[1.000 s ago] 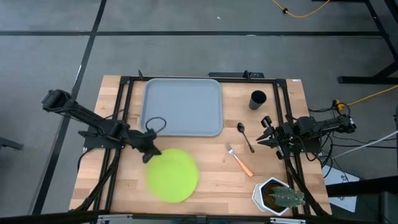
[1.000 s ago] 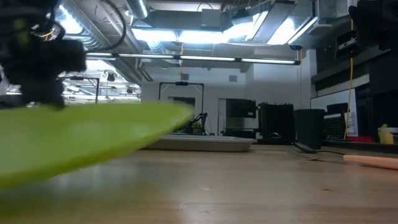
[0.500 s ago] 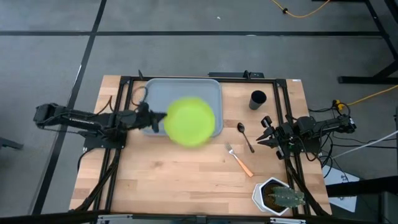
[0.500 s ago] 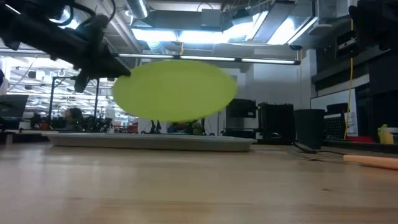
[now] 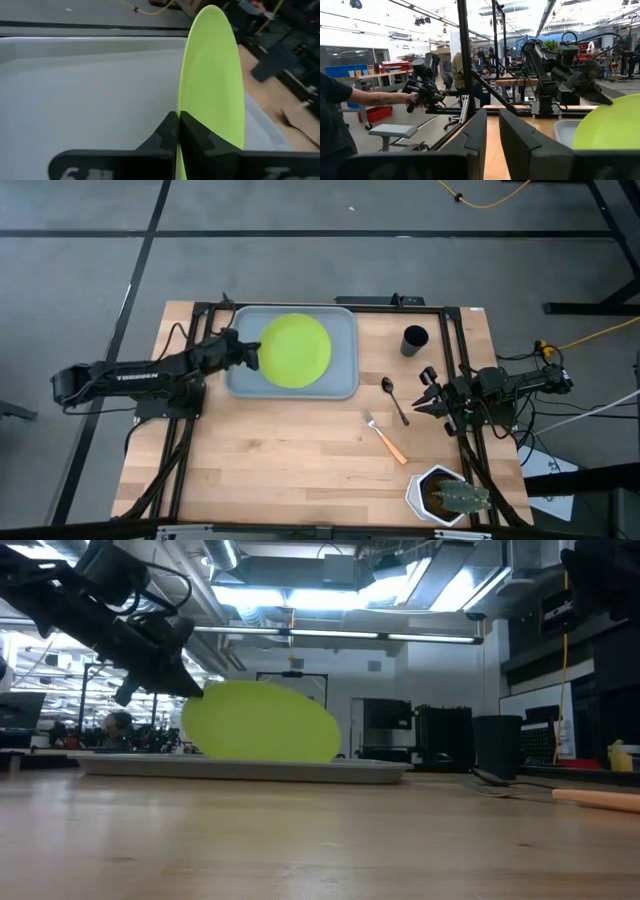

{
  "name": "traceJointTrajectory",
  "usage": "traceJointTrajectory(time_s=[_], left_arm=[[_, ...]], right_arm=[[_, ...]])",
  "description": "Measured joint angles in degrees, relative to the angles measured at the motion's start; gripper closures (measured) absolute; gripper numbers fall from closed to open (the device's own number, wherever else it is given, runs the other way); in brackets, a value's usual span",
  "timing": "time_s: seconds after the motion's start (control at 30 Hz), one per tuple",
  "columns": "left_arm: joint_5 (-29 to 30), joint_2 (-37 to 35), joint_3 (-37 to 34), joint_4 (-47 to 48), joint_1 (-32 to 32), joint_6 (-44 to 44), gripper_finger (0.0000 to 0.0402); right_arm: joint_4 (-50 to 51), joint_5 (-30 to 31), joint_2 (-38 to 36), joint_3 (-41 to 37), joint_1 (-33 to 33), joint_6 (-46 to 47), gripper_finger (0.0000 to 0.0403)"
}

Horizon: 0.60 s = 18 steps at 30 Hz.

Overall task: Pick and place plate/cup/fork/spoon on tray
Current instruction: Put the light green plate on the gray tray, then put the black cup on the gray tray to the top right of the light green plate

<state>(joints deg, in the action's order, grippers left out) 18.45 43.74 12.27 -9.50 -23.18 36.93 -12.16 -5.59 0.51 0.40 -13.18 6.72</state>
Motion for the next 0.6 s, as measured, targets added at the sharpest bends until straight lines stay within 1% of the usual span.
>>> traceJointTrajectory(time_s=[0.17, 0.37, 0.6], left_arm=[[-0.03, 1.94, 0.00, 1.22, -1.91, -1.39, 0.0382], [-0.10, 3.86, 0.00, 1.42, -2.19, -1.57, 0.0360], [0.04, 3.98, 0.00, 1.22, -2.21, -1.62, 0.0352]], right_arm=[[0.00, -0.01, 0.00, 0.00, -0.01, 0.74, 0.0346], [0.44, -0.01, 0.00, 0.00, -0.01, 2.23, 0.0346], [0.52, -0.01, 0.00, 0.00, -0.01, 2.23, 0.0346]])
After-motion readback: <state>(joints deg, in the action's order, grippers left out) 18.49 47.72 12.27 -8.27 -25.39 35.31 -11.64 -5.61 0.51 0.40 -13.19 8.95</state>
